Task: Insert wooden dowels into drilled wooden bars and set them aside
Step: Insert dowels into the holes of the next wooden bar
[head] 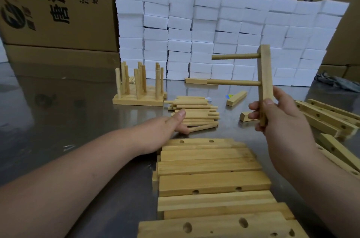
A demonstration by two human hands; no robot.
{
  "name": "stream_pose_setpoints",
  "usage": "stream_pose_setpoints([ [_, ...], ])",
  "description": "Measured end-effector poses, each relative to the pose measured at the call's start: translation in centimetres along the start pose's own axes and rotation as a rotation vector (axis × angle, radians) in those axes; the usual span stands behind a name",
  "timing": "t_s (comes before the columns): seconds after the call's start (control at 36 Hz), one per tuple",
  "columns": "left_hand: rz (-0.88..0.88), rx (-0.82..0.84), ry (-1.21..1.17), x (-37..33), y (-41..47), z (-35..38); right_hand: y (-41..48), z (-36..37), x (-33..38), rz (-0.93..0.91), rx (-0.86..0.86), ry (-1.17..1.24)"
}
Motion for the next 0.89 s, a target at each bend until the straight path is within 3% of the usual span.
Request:
stream_pose_setpoints([
  [0.36,-0.064,-0.259,0.115,0.4,0.7,-1.1,-0.1,0.0,0.3,0.130,-0.001,0.125],
  [0.58,-0.194,-0.225,0.100,1.5,1.3,-1.4,0.2,0.4,0.0,0.318,0.066,0.311],
  [0.69,-0.128,-0.290,0.025,1.2,1.0,-1.7,0.0,0.9,-0.1,0.409,0.091,0.410],
  [0.81,0.021,-0.433,-0.213,-0.8,0.0,-2.2,-0.3,1.0,0.2,0.415,0.133,0.473],
  [0.89,0.157,-0.397,-0.261,-2.6,-0.9,-1.7,-0.6,1.2,0.5,0.404,0.195,0.515],
])
Point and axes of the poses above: each hand's wrist, its own y-axis towards the middle knuckle, its own z-axis out of the palm, x = y × z, the point moved 3 cm from there along y, towards the middle knuckle, and after that the axes turned 10 degrees about -x, right-handed, at the moved point
